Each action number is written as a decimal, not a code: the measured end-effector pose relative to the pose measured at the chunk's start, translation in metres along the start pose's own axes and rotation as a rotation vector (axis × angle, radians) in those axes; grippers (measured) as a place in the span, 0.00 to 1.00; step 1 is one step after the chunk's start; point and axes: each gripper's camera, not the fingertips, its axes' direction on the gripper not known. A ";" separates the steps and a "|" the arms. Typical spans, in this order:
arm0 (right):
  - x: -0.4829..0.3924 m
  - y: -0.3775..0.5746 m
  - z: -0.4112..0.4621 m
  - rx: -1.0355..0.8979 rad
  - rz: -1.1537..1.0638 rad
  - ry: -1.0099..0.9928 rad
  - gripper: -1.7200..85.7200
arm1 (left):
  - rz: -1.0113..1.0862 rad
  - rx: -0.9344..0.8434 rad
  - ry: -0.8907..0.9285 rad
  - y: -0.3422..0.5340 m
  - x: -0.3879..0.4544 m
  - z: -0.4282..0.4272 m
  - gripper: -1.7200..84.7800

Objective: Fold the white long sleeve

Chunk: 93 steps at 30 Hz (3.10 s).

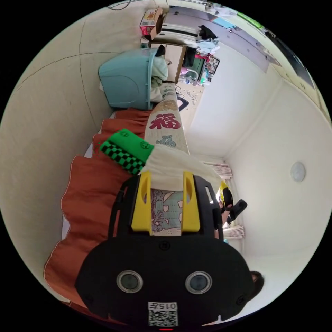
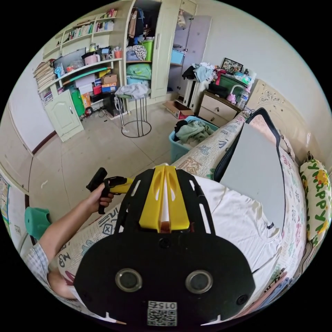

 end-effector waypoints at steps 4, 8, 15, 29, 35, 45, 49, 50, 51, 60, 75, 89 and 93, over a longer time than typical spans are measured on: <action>0.006 0.017 -0.017 0.011 -0.023 -0.063 0.01 | 0.055 -0.124 -0.059 0.001 0.016 0.037 0.23; 0.008 0.036 -0.035 0.003 -0.068 -0.072 0.01 | 0.062 -0.117 -0.039 0.015 0.005 0.052 0.21; 0.024 0.070 -0.058 0.005 -0.095 -0.070 0.01 | 0.195 -0.014 -0.134 0.057 0.002 0.045 0.04; 0.097 0.160 -0.115 -0.118 -0.009 -0.016 0.01 | 1.162 -0.037 -0.288 0.326 0.197 0.175 0.02; 0.142 0.283 -0.176 -0.178 0.121 -0.054 0.03 | 1.564 -0.773 -0.536 0.572 0.123 0.337 0.03; 0.201 0.468 -0.286 0.157 0.395 -0.397 0.05 | 1.228 -0.770 -0.518 0.595 0.032 0.336 0.07; 0.181 0.489 -0.302 0.137 0.306 -0.314 0.10 | 1.277 -0.883 -0.588 0.642 0.017 0.373 0.11; 0.175 0.491 -0.297 0.061 0.270 -0.296 0.12 | 1.309 -0.945 -0.595 0.663 0.011 0.389 0.12; 0.171 0.491 -0.292 -0.002 0.249 -0.287 0.13 | 1.340 -1.019 -0.589 0.684 0.003 0.404 0.12; 0.196 0.518 -0.326 0.133 0.261 -0.319 0.02 | 1.276 -1.055 -0.549 0.688 -0.031 0.421 0.10; 0.262 0.485 -0.362 0.035 0.267 -0.213 0.09 | 1.275 -0.599 -1.026 0.504 -0.042 0.420 0.16; 0.374 0.229 -0.147 -0.113 0.393 -0.376 0.03 | 1.492 -0.433 -1.152 0.499 -0.100 0.377 0.14; 0.379 0.193 -0.105 -0.206 0.401 -0.311 0.03 | 1.526 -0.490 -1.181 0.503 -0.112 0.386 0.14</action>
